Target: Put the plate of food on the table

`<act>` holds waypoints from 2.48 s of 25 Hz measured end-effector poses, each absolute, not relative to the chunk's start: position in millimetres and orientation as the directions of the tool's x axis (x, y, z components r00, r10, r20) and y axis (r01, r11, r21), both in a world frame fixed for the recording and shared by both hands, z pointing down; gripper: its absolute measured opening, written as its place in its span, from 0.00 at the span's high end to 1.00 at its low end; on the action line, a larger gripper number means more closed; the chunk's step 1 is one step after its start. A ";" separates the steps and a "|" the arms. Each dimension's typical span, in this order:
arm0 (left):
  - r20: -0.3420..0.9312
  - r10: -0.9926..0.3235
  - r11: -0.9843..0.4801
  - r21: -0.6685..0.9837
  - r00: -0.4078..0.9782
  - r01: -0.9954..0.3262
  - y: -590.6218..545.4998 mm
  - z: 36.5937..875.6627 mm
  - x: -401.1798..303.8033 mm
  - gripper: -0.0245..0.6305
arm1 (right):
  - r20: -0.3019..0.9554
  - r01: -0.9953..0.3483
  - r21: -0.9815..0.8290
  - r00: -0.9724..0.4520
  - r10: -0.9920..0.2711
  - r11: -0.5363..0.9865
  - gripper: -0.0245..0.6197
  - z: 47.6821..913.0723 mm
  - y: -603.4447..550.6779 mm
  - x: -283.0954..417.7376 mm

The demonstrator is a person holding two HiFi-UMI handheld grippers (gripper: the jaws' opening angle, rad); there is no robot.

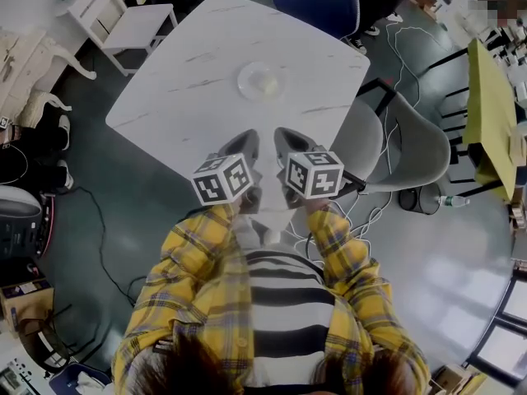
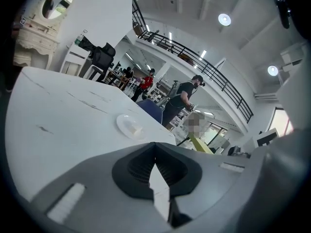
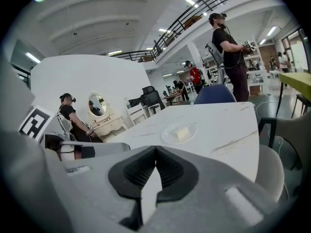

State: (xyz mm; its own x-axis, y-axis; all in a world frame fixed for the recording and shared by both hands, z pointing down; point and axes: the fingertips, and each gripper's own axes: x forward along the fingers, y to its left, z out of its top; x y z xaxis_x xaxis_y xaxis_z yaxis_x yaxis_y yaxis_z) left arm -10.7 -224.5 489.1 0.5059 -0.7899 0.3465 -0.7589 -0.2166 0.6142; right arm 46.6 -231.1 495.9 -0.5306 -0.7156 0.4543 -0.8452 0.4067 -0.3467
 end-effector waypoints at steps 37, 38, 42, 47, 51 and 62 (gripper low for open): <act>0.277 -0.797 -0.328 0.548 0.537 -0.770 -147.4 482.2 19.1 0.97 | 0.381 -0.857 -0.327 -0.505 -0.774 0.398 0.97 488.9 -145.7 81.1; 0.278 -0.796 -0.329 0.549 0.538 -0.769 -147.0 482.6 19.5 0.97 | 0.384 -0.857 -0.327 -0.505 -0.773 0.397 0.97 490.1 -144.5 80.5; 0.277 -0.790 -0.339 0.547 0.547 -0.766 -145.6 482.0 21.6 0.97 | 0.401 -0.861 -0.325 -0.501 -0.767 0.392 0.97 494.8 -140.3 79.8; 0.279 -0.787 -0.343 0.545 0.551 -0.765 -144.4 482.6 21.7 0.97 | 0.402 -0.863 -0.325 -0.497 -0.769 0.387 0.97 494.9 -137.7 80.3; 0.277 -0.785 -0.347 0.545 0.555 -0.763 -142.2 481.6 21.4 0.97 | 0.398 -0.863 -0.326 -0.495 -0.772 0.385 0.97 493.3 -136.0 79.5; 0.260 -0.795 -0.350 0.541 0.548 -0.764 -138.3 474.4 15.4 0.97 | 0.389 -0.864 -0.321 -0.493 -0.778 0.387 0.97 487.1 -129.8 75.0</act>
